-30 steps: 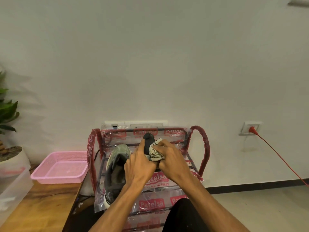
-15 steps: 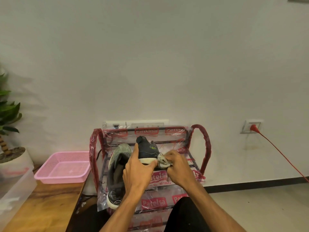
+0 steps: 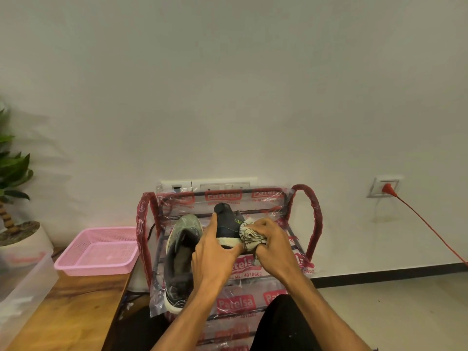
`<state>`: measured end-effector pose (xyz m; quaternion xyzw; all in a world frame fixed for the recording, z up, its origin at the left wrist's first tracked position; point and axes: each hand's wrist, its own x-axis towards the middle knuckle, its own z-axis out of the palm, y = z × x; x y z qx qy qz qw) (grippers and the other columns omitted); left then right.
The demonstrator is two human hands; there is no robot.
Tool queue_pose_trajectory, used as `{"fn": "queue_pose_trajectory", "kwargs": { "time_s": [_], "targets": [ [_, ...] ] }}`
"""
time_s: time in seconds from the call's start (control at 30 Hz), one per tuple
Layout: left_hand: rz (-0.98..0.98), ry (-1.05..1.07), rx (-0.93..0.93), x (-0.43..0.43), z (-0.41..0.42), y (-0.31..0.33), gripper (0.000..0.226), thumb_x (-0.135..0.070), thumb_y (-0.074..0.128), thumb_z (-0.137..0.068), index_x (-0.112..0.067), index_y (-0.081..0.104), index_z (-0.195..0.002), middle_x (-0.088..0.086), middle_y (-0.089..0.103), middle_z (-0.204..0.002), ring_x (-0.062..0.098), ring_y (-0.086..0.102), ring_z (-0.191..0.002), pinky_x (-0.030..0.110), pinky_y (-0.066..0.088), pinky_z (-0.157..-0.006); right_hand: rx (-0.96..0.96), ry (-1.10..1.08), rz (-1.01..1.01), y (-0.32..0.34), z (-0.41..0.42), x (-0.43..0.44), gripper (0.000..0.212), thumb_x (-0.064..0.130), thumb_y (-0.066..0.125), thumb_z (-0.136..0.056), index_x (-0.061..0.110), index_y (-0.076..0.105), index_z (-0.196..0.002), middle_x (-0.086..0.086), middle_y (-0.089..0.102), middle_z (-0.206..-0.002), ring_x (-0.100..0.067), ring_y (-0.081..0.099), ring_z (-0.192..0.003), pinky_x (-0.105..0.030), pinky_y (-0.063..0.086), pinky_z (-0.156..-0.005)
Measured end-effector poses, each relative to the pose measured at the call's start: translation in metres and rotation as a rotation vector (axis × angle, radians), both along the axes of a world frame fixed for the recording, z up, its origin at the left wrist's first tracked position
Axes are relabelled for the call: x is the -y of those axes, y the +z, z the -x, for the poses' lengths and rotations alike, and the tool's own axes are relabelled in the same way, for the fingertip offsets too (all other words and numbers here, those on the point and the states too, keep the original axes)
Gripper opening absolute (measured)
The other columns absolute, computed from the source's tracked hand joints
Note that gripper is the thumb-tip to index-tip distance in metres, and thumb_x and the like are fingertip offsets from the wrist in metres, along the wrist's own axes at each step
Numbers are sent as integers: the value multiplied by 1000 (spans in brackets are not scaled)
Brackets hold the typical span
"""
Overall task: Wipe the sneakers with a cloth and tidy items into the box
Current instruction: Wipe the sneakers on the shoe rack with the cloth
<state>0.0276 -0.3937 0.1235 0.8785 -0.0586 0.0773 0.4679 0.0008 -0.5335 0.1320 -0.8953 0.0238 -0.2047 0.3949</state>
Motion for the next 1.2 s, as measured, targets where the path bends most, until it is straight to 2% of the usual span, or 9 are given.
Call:
{"fn": "queue_pose_trajectory", "kwargs": {
  "time_s": [0.1, 0.2, 0.3, 0.47, 0.7, 0.8, 0.9, 1.07, 1.2],
  "targets": [
    [-25, -4, 8, 2, 0, 0, 87, -45, 73, -72, -47, 25, -145, -8, 66, -113, 17, 65, -91, 37, 55, -73, -24, 64, 72, 11, 2, -3, 40, -5, 59, -83, 16, 72, -114, 5, 56, -103, 0, 50, -91, -11, 43, -77],
    [-42, -13, 33, 5, 2, 1, 79, -30, 65, -79, -46, 25, -145, -4, 68, -108, 21, 66, -88, 39, 55, -69, 13, 154, 228, 22, 6, -14, 35, 0, 57, -85, 17, 71, -112, 4, 55, -102, -7, 49, -91, -24, 46, -78],
    [-29, 2, 47, 8, 5, 3, 74, -30, 63, -79, -48, 29, -143, -4, 69, -105, 22, 66, -86, 40, 55, -68, 23, 131, 274, 26, 6, -14, 33, 3, 55, -87, 19, 71, -111, 5, 54, -102, -8, 49, -92, -31, 48, -75],
    [-58, 11, 40, 9, 8, 4, 83, -41, 69, -72, -45, 28, -144, -4, 65, -116, 23, 65, -93, 41, 55, -73, -56, 32, 234, 21, 1, -1, 36, -1, 55, -85, 14, 70, -114, 3, 54, -104, -11, 51, -93, -27, 49, -77],
    [-42, 7, 55, 6, 4, 3, 76, -32, 67, -80, -43, 30, -145, -3, 69, -101, 22, 66, -84, 37, 55, -69, -31, 113, 226, 19, 4, -9, 40, -4, 57, -81, 17, 71, -112, 4, 55, -104, -9, 52, -92, -22, 46, -75],
    [-53, 12, 46, 8, 7, 5, 79, -39, 68, -75, -43, 30, -144, -5, 67, -110, 22, 66, -91, 39, 55, -72, -55, 64, 216, 13, 2, 1, 38, -5, 55, -81, 14, 71, -110, 3, 56, -103, -12, 53, -91, -26, 48, -74],
    [-68, 10, 46, 8, 9, 4, 90, -51, 70, -68, -44, 26, -146, -8, 64, -121, 18, 64, -99, 39, 55, -79, -134, -9, 290, 1, -1, 13, 29, 3, 54, -87, 14, 70, -109, 1, 57, -108, -12, 52, -91, -25, 46, -74],
    [-81, 8, 29, 7, 5, 6, 96, -52, 73, -69, -40, 22, -149, -5, 60, -129, 20, 62, -107, 39, 54, -85, -117, -24, 173, -12, -2, 16, 28, 4, 59, -89, 17, 72, -110, 3, 58, -107, -4, 48, -89, -9, 37, -70],
    [-80, 19, 18, 5, 3, 7, 90, -52, 71, -71, -42, 25, -147, -5, 63, -122, 20, 64, -101, 40, 55, -81, -47, 4, 20, -9, 0, 9, 39, -4, 58, -84, 19, 73, -112, 6, 57, -100, -3, 53, -89, -19, 48, -75]
  ]
}}
